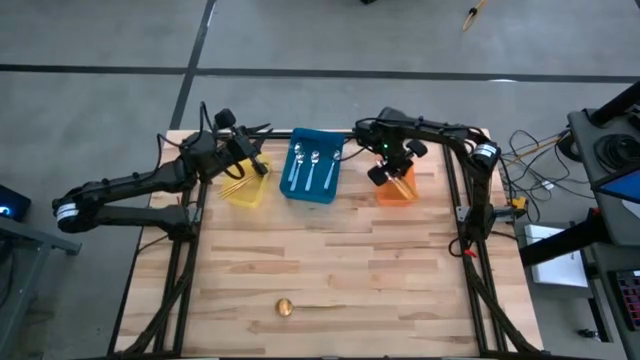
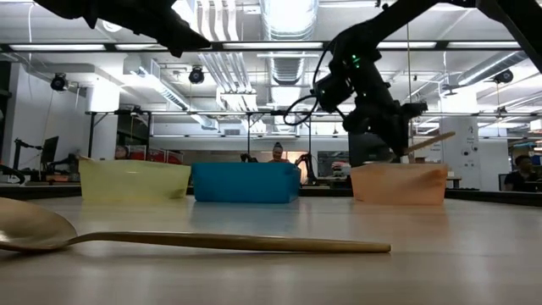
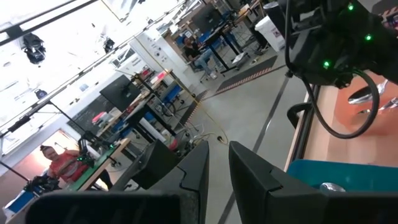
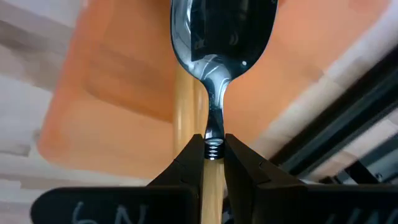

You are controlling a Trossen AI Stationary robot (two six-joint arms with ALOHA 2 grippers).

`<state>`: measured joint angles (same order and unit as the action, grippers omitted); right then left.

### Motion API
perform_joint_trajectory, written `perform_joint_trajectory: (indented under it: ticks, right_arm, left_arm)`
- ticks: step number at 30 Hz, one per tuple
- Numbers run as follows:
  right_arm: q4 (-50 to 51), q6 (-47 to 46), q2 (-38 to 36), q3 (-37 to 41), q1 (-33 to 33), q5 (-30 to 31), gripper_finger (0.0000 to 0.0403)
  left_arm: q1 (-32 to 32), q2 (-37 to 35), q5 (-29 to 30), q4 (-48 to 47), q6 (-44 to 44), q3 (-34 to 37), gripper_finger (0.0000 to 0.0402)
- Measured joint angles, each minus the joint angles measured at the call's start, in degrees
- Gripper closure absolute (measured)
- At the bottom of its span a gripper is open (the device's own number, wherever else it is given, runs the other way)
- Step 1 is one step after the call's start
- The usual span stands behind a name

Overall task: Sort silverware by color (type)
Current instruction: Put the yellow spoon into the orange bin

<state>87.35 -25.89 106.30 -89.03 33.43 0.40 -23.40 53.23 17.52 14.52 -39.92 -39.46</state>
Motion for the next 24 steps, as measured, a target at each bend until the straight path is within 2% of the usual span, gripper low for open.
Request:
perform_joint_trajectory:
  ticks: [6,24]
  right_arm:
    - [-4.6,0.0,0.0,2.3,0.2,-0.2,0.0375]
    - [-8.7,0.5,0.6,4.4,0.3,-0.4,0.0375]
  left_arm:
    - [0.0,0.0,0.0,0.0,0.0,0.0,0.0357]
    - [0.0,0.0,-0.1,0.0,0.0,0.0,0.0357]
